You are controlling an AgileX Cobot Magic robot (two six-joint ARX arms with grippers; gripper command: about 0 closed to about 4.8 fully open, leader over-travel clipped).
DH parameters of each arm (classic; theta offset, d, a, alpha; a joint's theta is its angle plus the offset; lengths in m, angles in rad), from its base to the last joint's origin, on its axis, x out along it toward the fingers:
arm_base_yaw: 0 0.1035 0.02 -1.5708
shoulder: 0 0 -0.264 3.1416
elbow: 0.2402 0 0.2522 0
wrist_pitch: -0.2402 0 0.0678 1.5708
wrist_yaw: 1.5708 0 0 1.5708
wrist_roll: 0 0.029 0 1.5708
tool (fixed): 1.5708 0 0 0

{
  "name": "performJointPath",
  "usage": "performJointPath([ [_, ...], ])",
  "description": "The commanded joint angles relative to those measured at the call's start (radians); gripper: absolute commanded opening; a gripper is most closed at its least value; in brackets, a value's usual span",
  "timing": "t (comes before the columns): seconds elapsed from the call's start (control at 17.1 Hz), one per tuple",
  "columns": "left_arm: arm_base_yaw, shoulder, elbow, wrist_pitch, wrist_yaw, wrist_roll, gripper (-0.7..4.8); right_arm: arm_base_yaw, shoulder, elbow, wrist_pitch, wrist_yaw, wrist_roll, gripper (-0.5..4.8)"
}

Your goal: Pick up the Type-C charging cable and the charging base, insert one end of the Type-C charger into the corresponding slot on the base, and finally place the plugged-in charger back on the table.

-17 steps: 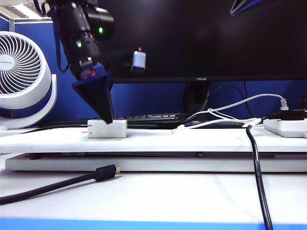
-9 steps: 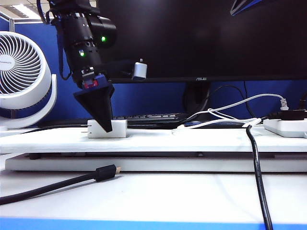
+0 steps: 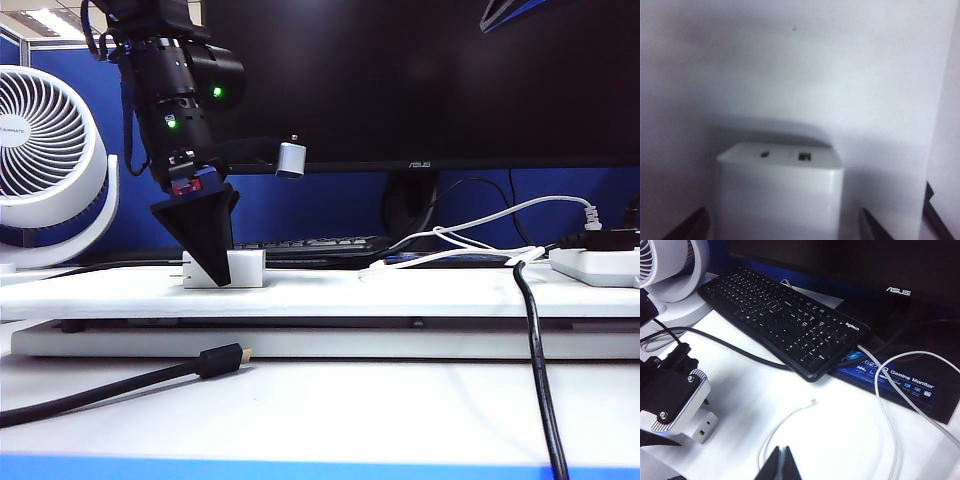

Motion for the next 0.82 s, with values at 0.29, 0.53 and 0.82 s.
performJointPath([
  [0.29, 0.001, 0.000, 0.001, 0.032, -0.016, 0.014, 2.24, 0.000, -0.003, 0.008, 0.009, -0.006, -0.003, -0.01],
  [0.53, 0.001, -0.002, 0.004, 0.030, 0.058, 0.002, 2.24, 0.000, -0.003, 0.007, 0.009, -0.005, -0.003, -0.01],
  [0.82, 0.001, -0.005, 0.051, -0.026, 0.218, -0.064, 2.24, 0.000, 0.002, 0.007, 0.003, -0.004, -0.002, -0.01],
])
